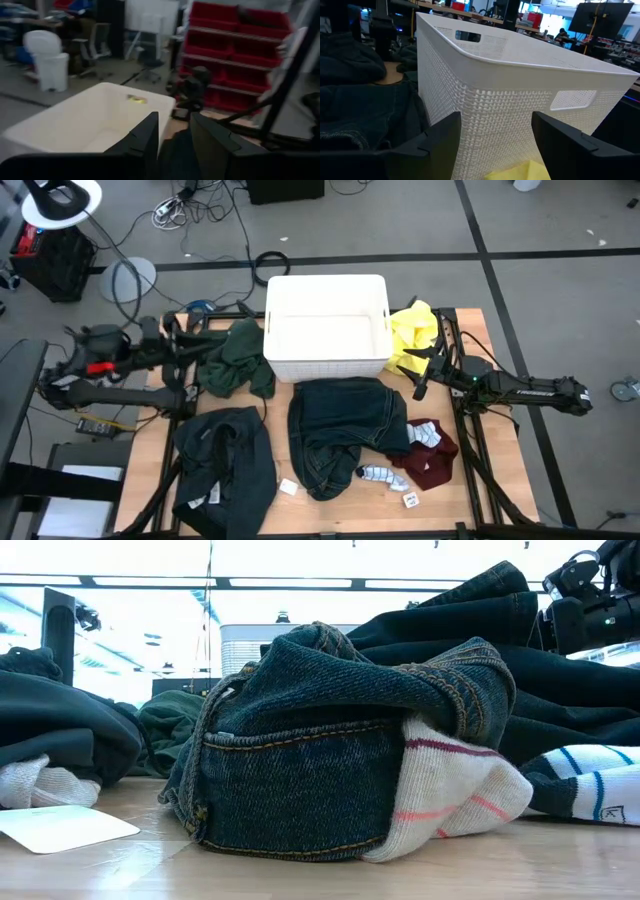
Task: Sort clothes
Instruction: Put the dark green shirt into the white laundry bin
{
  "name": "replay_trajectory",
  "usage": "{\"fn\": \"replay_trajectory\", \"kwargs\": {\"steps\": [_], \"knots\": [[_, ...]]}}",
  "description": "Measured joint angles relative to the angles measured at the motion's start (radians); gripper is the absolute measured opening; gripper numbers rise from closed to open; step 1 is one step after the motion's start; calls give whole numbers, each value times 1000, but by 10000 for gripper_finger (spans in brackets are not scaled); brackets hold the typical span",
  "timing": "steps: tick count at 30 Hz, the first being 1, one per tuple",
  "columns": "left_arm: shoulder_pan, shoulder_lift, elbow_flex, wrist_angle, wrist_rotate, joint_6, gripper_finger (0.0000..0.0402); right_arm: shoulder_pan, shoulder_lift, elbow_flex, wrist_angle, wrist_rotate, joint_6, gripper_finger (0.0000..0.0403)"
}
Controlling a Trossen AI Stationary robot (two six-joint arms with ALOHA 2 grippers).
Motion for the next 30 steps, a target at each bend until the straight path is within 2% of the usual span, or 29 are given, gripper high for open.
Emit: {"fn": "replay_trajectory", "kwargs": {"steps": [7, 11, 16, 19, 30], "knots": [[0, 137, 250, -306, -184, -55, 119, 0, 0, 0, 0, 0, 0, 245], [0, 189, 303, -486, -283, -254, 119, 0, 0, 0, 0, 0, 0, 245], [0, 215, 277, -682, -287, -520, 119, 0, 0, 0, 0, 0, 0, 245], [0, 219, 230, -753, -274, -620, 119, 0, 0, 0, 0, 0, 0, 245], [30, 226, 85, -773, -219, -638, 119, 0, 0, 0, 0, 0, 0, 245]]}}
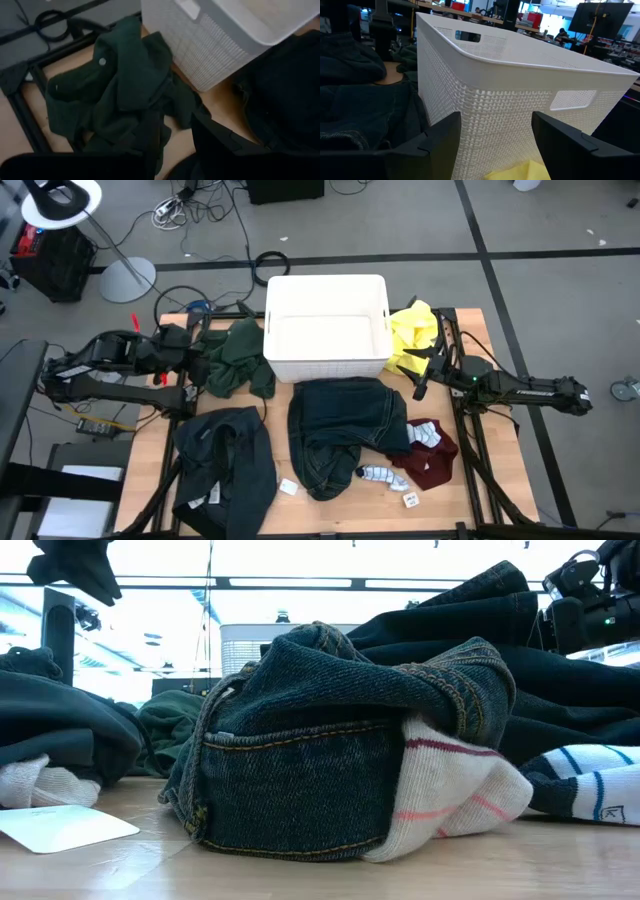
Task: Sort clothes
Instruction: Put the dark green shirt into the white laundry bin
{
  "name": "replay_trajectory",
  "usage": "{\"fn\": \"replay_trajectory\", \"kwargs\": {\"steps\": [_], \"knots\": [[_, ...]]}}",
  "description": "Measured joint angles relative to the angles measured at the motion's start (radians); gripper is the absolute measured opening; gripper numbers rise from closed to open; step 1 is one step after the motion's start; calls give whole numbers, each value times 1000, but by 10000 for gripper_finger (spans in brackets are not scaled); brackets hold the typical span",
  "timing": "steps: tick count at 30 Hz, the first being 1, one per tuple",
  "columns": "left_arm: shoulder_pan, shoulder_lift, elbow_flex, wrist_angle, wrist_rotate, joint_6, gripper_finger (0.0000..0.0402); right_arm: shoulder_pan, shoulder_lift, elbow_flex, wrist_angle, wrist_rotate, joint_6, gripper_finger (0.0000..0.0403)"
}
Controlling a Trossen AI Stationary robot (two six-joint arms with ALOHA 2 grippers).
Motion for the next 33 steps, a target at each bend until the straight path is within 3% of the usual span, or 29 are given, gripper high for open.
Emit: {"fn": "replay_trajectory", "kwargs": {"steps": [4, 9, 19, 25, 33], "knots": [[57, 39, -29, 12, 45, 35, 119, 0, 0, 0, 0, 0, 0, 245], [180, 144, -57, 46, 78, 211, 119, 0, 0, 0, 0, 0, 0, 245], [544, 255, -57, 239, 329, 598, 119, 0, 0, 0, 0, 0, 0, 245], [693, 256, -57, 291, 326, 662, 119, 0, 0, 0, 0, 0, 0, 245], [725, 266, -56, 364, 271, 664, 120, 0, 0, 0, 0, 0, 0, 245]]}}
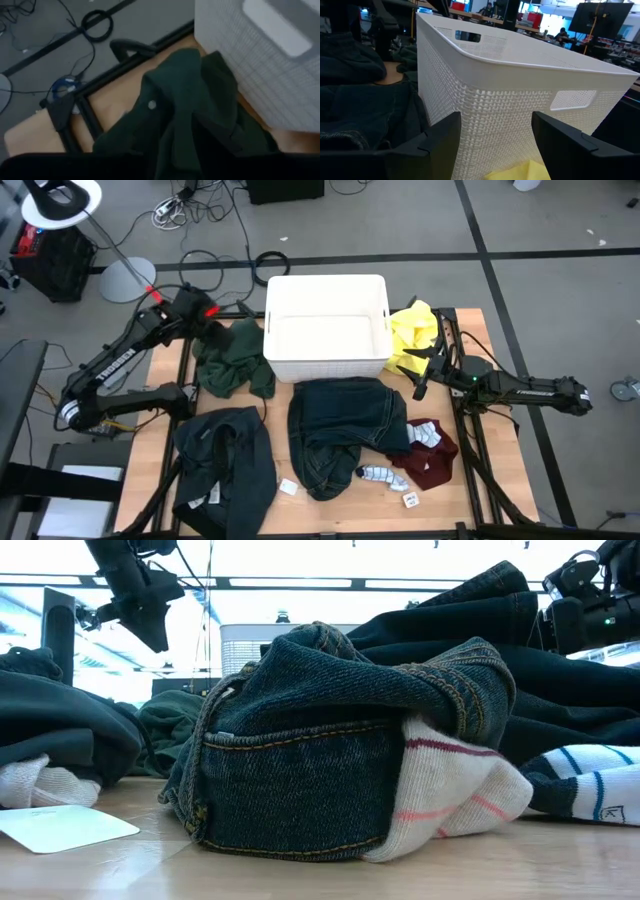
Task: Sort clothes
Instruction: Put the dark green shirt into the white laundry bin
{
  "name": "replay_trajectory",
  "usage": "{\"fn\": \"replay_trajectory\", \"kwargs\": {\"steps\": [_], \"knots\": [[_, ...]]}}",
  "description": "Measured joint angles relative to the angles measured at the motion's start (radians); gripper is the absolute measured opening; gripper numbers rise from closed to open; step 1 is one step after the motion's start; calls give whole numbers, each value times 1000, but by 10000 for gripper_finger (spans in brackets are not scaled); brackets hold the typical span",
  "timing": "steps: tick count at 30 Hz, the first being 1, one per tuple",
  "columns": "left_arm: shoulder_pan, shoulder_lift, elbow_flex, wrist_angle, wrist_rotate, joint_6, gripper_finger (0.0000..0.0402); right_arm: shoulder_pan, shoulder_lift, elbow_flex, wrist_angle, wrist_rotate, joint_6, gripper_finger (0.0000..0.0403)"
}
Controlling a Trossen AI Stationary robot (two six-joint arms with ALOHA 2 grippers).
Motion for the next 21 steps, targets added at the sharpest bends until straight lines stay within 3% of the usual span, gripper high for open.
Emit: {"fn": "replay_trajectory", "kwargs": {"steps": [10, 21], "knots": [[-9, 1, 0, -84, 21, 23, 160, 0, 0, 0, 0, 0, 0, 245], [-11, 1, 0, -140, -2, -11, 254, 0, 0, 0, 0, 0, 0, 245]]}}
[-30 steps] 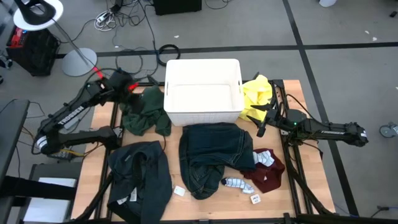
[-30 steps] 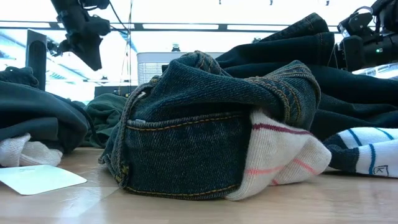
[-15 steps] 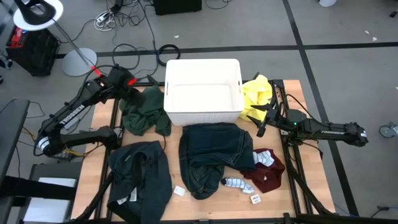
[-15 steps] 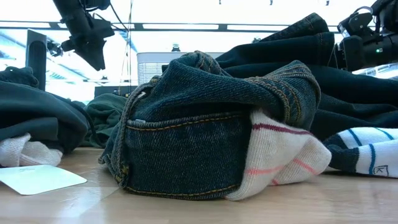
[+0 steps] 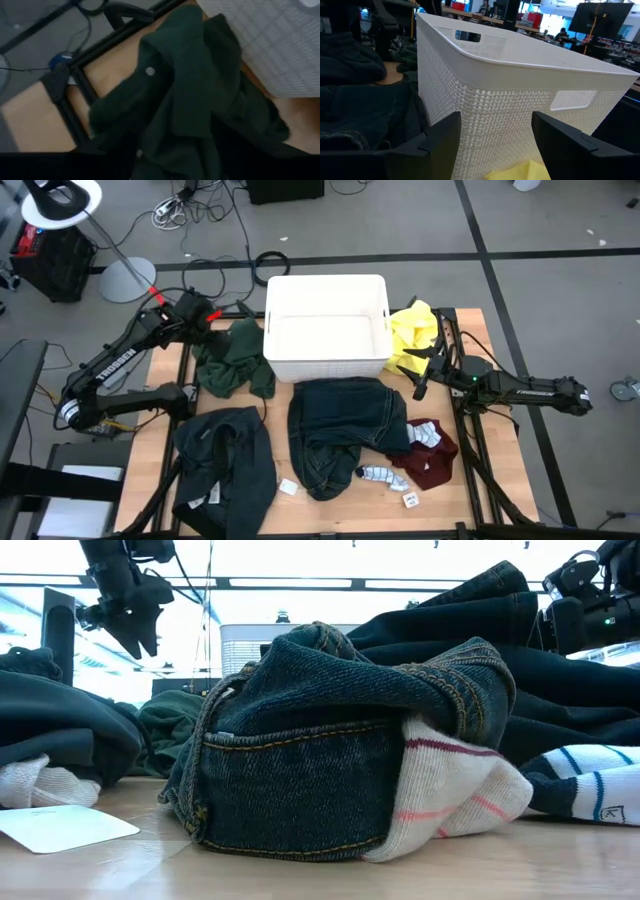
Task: Sort clothes
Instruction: Put the dark green shirt into the white laundry bin
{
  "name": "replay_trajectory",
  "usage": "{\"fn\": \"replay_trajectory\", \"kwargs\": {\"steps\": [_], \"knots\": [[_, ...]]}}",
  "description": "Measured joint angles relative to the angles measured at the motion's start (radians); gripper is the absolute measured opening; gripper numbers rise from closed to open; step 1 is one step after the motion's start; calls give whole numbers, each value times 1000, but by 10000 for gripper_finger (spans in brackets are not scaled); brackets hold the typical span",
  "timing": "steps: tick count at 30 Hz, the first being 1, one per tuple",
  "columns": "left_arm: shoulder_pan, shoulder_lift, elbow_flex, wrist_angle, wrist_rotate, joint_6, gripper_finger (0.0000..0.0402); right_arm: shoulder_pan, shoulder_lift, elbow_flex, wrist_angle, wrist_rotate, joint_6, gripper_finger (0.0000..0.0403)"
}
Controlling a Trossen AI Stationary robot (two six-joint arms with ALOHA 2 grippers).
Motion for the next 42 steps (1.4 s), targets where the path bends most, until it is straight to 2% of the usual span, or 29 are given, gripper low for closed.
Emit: {"fn": "replay_trajectory", "kwargs": {"steps": [3, 7, 10, 13, 22, 27, 33, 37, 42], "knots": [[0, 0, 0, 27, -11, -2, 271, 0, 0, 0, 0, 0, 0, 245], [0, 1, 0, 35, -9, -77, 277, 0, 0, 0, 0, 0, 0, 245], [2, 24, 0, 60, 54, -96, 276, 0, 0, 0, 0, 0, 0, 245], [8, 68, 0, 60, 90, -94, 269, 0, 0, 0, 0, 0, 0, 245], [16, 220, 0, 151, 96, -25, 250, 0, 0, 0, 0, 0, 0, 245], [39, 308, -7, 145, 100, -8, 242, 0, 0, 0, 0, 0, 0, 245], [67, 351, -108, 165, 102, -19, 230, 0, 0, 0, 8, 1, 0, 245], [68, 341, -215, 220, 147, -26, 217, 0, 0, 0, 33, 3, 0, 245], [67, 338, -323, 260, 193, -59, 179, 0, -1, 0, 39, 3, 0, 245]]}}
